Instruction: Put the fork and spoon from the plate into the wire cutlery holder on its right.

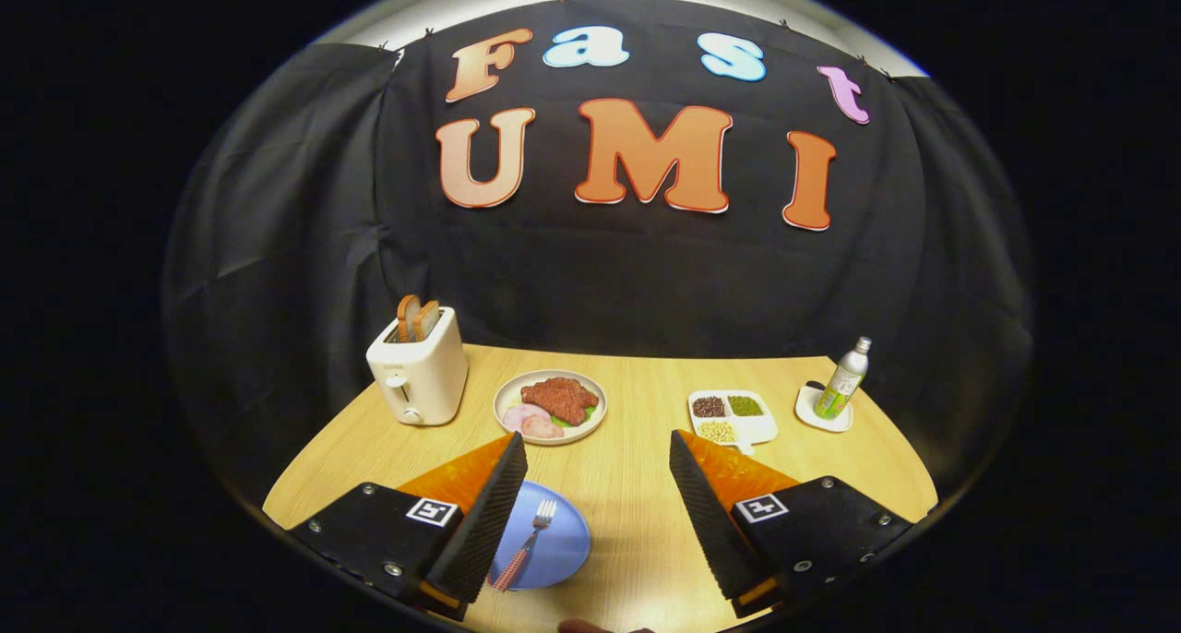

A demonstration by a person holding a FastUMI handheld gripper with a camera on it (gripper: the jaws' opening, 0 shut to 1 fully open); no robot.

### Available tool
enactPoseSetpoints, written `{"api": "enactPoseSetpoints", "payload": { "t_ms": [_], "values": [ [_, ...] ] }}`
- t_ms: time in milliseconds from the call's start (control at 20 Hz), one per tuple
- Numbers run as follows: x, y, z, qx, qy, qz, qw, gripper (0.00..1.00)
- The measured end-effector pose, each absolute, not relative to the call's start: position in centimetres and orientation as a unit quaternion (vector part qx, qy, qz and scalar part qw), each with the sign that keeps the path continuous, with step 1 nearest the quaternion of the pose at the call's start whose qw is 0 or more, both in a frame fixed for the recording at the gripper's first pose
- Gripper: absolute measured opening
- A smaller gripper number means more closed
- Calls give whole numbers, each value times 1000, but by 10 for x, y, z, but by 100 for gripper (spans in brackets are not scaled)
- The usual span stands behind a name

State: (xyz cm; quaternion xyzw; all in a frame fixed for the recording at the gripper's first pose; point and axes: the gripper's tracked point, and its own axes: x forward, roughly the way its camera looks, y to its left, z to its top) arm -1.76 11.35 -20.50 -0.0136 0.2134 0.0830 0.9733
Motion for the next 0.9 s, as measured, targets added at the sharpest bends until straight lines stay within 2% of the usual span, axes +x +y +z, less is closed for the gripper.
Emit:
{"api": "enactPoseSetpoints", "payload": {
  "t_ms": [450,900],
  "values": [
    [-44,161,-316,-11,327,101,940,93],
    [-63,177,-398,-22,398,90,913,74]
  ]
}}
